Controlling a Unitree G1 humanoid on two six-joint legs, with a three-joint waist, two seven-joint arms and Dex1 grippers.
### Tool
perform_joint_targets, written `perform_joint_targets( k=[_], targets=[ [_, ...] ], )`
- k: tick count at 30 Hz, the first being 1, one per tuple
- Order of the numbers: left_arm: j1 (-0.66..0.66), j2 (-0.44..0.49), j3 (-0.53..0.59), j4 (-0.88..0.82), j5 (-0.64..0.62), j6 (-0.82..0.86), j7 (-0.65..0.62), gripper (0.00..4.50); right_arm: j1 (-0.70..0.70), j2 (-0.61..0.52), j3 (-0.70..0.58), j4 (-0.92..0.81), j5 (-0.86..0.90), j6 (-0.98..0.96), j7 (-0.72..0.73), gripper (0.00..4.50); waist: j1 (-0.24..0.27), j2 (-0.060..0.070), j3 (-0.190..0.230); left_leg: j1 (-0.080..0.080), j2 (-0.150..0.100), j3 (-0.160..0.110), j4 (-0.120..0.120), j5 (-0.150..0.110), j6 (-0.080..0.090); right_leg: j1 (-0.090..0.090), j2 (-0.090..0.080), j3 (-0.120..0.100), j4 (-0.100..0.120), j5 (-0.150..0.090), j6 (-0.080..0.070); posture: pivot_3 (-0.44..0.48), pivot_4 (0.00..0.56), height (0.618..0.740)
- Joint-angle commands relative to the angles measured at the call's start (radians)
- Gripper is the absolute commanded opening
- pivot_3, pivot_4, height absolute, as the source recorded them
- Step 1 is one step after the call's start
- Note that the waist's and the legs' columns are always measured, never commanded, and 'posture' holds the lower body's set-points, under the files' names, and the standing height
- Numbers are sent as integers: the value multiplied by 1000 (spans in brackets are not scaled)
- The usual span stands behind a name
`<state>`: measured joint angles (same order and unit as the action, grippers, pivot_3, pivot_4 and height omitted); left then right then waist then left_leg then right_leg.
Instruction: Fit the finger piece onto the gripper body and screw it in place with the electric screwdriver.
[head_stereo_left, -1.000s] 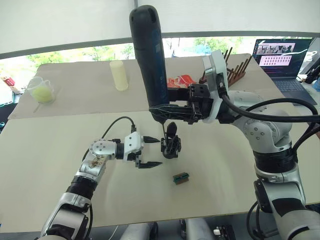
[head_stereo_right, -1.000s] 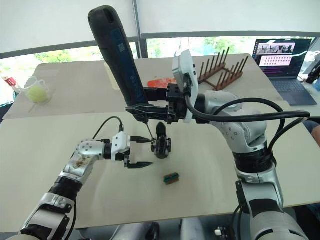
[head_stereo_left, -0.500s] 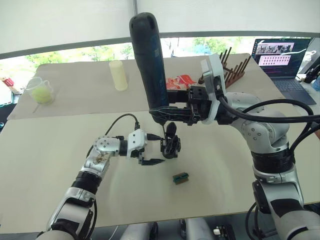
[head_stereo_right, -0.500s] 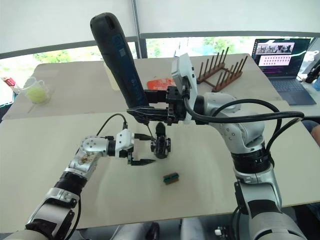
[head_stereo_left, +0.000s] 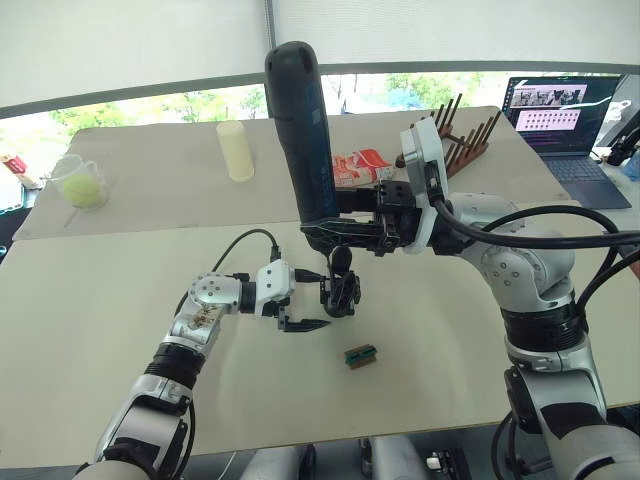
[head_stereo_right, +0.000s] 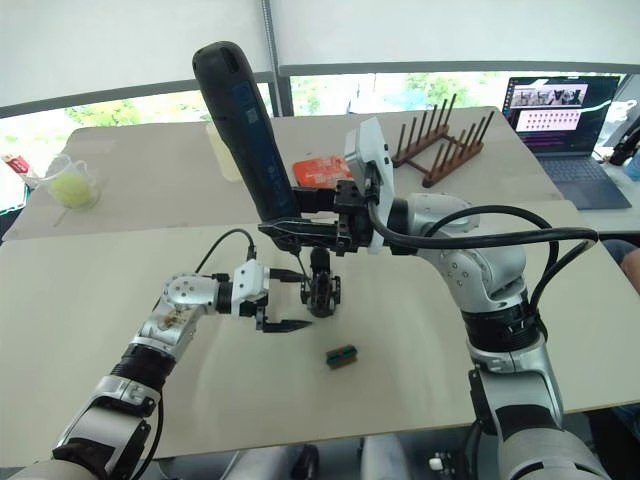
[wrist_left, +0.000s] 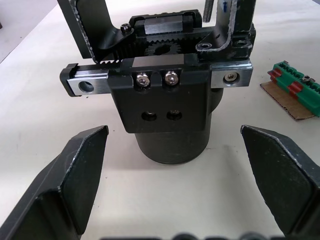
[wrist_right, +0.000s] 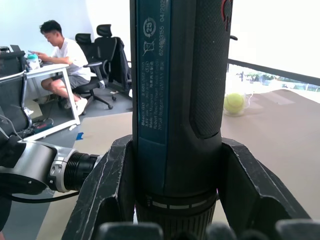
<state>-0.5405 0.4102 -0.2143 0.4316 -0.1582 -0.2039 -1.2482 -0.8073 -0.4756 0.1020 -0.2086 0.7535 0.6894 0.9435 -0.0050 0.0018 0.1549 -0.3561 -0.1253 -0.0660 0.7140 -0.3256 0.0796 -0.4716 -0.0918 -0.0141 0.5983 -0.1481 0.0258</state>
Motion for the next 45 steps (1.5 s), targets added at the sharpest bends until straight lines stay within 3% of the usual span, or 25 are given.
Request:
perform_joint_targets(
  k=[1, 45],
  targets=[
    [-17, -1, 3, -20, -5, -8, -3, 4500, -11, 10, -30, -44, 3, -26, 4, 1895, 0, 0, 0, 0, 0, 0, 0, 0, 0, 0, 0, 0, 0, 0, 0, 0, 150, 740],
    [-17, 1, 5, -57, -8, 12, 4, 4500, 3, 24, -18, -39, -35, -28, 21, 1895, -2, 0, 0, 0, 0, 0, 0, 0, 0, 0, 0, 0, 0, 0, 0, 0, 150, 740]
  ],
)
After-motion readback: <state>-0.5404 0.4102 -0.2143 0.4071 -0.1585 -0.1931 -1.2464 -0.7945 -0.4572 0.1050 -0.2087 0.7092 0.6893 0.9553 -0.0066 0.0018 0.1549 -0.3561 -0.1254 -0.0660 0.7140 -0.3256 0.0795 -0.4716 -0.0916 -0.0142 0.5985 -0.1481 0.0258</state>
